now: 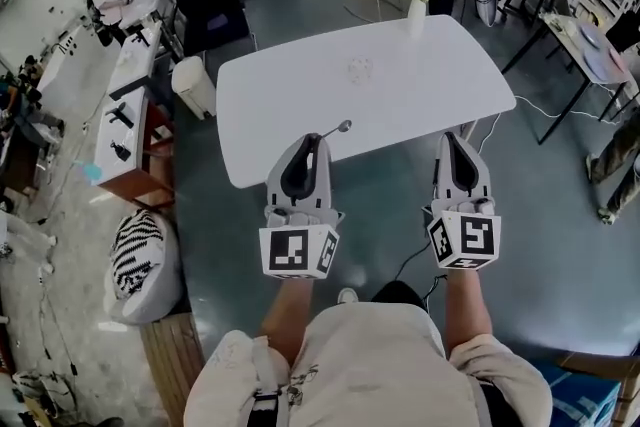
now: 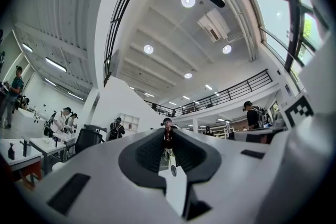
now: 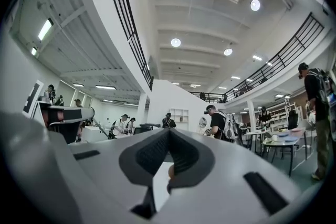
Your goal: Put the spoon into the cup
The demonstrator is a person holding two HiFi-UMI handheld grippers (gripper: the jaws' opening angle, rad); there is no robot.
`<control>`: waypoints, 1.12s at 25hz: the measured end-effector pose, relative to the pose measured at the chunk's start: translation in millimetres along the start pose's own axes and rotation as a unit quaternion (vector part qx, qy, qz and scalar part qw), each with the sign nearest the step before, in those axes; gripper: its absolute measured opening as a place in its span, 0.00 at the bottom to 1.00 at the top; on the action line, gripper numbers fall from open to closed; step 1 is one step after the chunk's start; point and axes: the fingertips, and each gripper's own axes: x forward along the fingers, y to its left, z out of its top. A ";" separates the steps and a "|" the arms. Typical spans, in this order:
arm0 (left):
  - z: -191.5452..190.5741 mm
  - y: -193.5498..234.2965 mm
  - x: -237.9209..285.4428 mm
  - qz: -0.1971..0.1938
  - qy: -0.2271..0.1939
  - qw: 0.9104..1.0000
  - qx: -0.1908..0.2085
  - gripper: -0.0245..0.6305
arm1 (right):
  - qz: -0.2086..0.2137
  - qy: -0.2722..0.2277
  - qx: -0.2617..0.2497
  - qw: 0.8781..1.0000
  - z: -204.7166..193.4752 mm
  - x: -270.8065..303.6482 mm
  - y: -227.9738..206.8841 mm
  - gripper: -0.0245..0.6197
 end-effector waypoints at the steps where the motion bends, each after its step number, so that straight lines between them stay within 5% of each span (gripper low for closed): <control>1: -0.6 2.5 0.8 -0.001 0.000 1.000 0.000 0.10 | -0.001 0.000 0.001 1.000 -0.6 1.1 1.1 0.02; 9: -17.1 21.9 20.0 0.007 0.008 1.000 -0.009 0.10 | 0.001 0.016 0.005 1.000 -19.2 26.6 1.7 0.02; 28: -88.5 21.2 184.4 0.044 0.056 0.997 -0.001 0.10 | 0.021 0.050 0.057 0.997 -89.8 175.5 -105.5 0.02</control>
